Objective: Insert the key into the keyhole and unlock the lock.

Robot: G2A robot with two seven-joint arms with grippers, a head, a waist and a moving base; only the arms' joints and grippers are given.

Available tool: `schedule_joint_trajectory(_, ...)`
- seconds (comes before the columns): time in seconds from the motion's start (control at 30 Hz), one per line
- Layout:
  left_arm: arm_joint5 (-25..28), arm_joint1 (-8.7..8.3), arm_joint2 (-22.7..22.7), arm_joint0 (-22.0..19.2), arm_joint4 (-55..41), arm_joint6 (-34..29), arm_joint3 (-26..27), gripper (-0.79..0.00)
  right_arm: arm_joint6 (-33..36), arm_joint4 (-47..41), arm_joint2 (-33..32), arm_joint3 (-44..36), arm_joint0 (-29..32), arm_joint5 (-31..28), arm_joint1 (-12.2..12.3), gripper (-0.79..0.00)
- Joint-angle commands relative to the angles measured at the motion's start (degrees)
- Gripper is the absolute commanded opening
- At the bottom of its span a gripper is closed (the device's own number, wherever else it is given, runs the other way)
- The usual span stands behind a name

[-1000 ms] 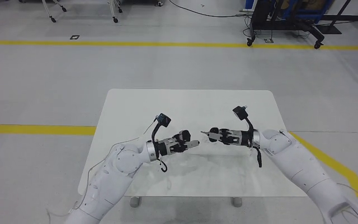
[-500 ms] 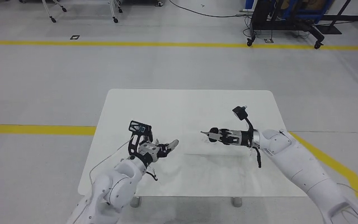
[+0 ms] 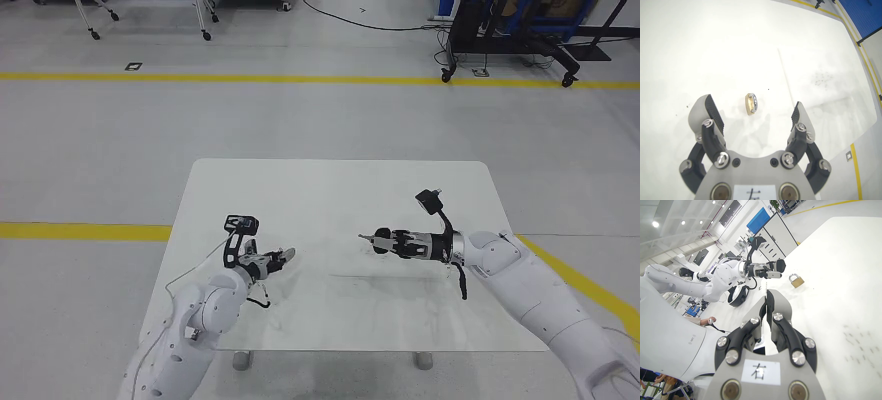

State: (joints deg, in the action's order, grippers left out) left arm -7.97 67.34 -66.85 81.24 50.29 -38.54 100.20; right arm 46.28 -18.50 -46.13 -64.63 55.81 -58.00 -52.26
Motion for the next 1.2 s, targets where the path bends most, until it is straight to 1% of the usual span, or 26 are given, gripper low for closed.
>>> schedule_joint_trajectory(0.0,-0.1,0.26,1.4,-1.7,0.1,-1.4,-1.6,-0.286,0.0,0.0,0.0,0.0,0.0,0.0,0.0,-0.785)
schedule_joint_trajectory(0.07,-1.0,0.51,2.6,-2.8,0.7,-2.4,-2.7,-0.388,0.0,0.0,0.0,0.0,0.0,0.0,0.0,-0.785)
schedule_joint_trajectory(0.17,-2.7,0.87,4.0,-4.2,1.4,-3.5,-3.9,-0.453,0.0,0.0,0.0,0.0,0.0,0.0,0.0,-0.785)
schedule_joint_trajectory(0.4,-6.5,1.53,6.1,-6.4,3.4,-5.6,-5.5,-0.489,0.0,0.0,0.0,0.0,0.0,0.0,0.0,-0.785)
schedule_joint_trajectory(0.47,-7.0,1.64,6.4,-6.7,3.8,-5.9,-5.6,-0.533,0.0,0.0,0.0,0.0,0.0,0.0,0.0,-0.785)
schedule_joint_trajectory(0.5,-7.2,1.69,6.6,-6.8,4.0,-6.0,-5.7,-0.637,0.0,0.0,0.0,0.0,0.0,0.0,0.0,-0.785)
schedule_joint_trajectory(0.53,-7.5,1.74,6.7,-6.8,4.3,-6.1,-5.7,-0.767,0.0,0.0,0.0,0.0,0.0,0.0,0.0,-0.785)
schedule_joint_trajectory(0.57,-8.1,1.78,6.7,-6.9,4.7,-6.1,-5.7,-0.785,0.0,0.0,0.0,0.0,0.0,0.0,0.0,-0.785)
schedule_joint_trajectory(0.7,-10.2,1.94,7.4,-6.9,6.5,-8.0,-5.7,-0.785,0.0,0.0,0.0,0.0,0.0,0.0,0.0,-0.785)
schedule_joint_trajectory(0.87,-10.5,1.96,7.2,-6.4,7.0,-9.1,-4.8,-0.785,0.0,0.0,0.0,0.0,0.0,0.0,0.0,-0.785)
schedule_joint_trajectory(1.03,-9.4,1.78,7.3,-5.9,9.0,-11.9,-4.4,-0.785,0.0,0.0,0.0,0.0,0.0,0.0,0.0,-0.785)
schedule_joint_trajectory(1.1,-9.0,1.78,7.2,-5.7,9.2,-11.8,-4.2,-0.785,0.0,0.0,0.0,0.0,0.0,0.0,0.0,-0.785)
schedule_joint_trajectory(1.17,-8.1,1.78,6.8,-5.2,8.8,-9.9,-3.4,-0.785,0.0,0.0,0.0,0.0,0.0,0.0,0.0,-0.785)
